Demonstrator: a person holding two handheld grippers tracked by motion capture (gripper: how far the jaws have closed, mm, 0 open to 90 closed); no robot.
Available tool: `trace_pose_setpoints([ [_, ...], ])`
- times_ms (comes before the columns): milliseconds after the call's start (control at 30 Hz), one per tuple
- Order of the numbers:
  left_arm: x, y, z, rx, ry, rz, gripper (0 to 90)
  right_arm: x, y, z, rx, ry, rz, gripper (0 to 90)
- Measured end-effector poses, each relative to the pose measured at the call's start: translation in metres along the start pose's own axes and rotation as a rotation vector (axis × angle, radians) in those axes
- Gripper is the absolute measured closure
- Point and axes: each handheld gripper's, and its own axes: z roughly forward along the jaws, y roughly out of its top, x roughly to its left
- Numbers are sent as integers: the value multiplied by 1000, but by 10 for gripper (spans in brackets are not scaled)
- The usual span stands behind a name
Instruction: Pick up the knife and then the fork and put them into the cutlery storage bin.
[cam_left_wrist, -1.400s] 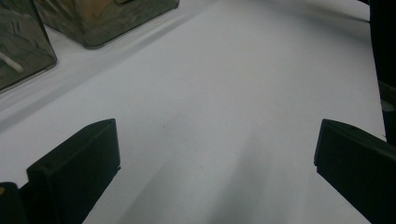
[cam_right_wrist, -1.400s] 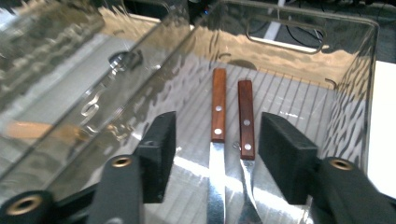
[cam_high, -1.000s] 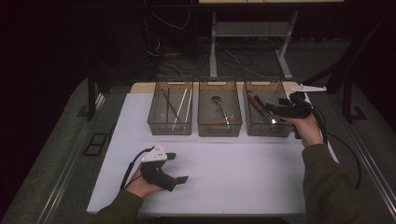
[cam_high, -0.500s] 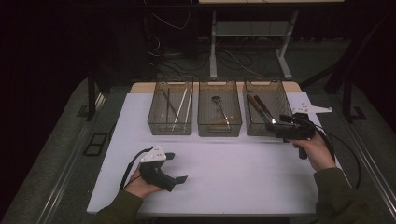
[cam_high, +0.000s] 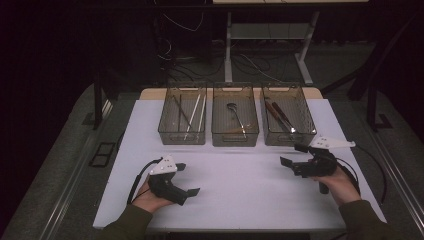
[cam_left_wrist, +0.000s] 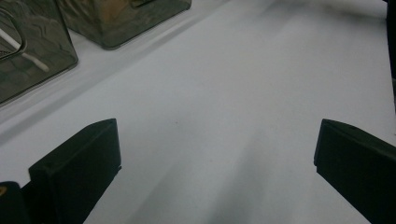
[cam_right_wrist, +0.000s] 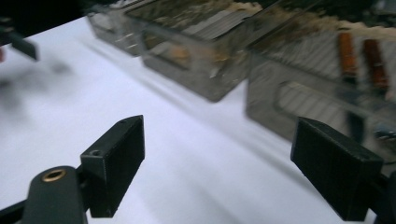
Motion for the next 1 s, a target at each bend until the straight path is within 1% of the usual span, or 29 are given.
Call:
trace_pose_setpoints([
  [67, 0, 0, 0, 2, 3, -1, 0, 7, -7, -1, -4, 17, -11, 177],
  [133, 0, 0, 0, 2, 4, -2, 0, 12, -13, -1, 4, 27, -27, 177],
  [167, 0, 0, 0, 2, 4, -1, 0, 15, -17, -2, 6, 29, -25, 177],
  [367, -1, 1, -1, -4, 2, -6, 0, 22, -32, -9, 11, 52, -24, 177],
  [567, -2, 1, -1, -7, 2, -5, 0, 28, -43, -19, 23, 62, -40, 177],
  [667, -2, 1, -2, -9, 2, -3, 0, 30, -47, -22, 29, 54, -49, 177],
  [767, -2, 2, -1, -8, 2, -2, 0, 32, -51, -25, 48, 45, -68, 177],
  [1000, -2, 2, -1, -4, 3, 3, 0, 32, -52, -25, 61, 36, -71, 177],
])
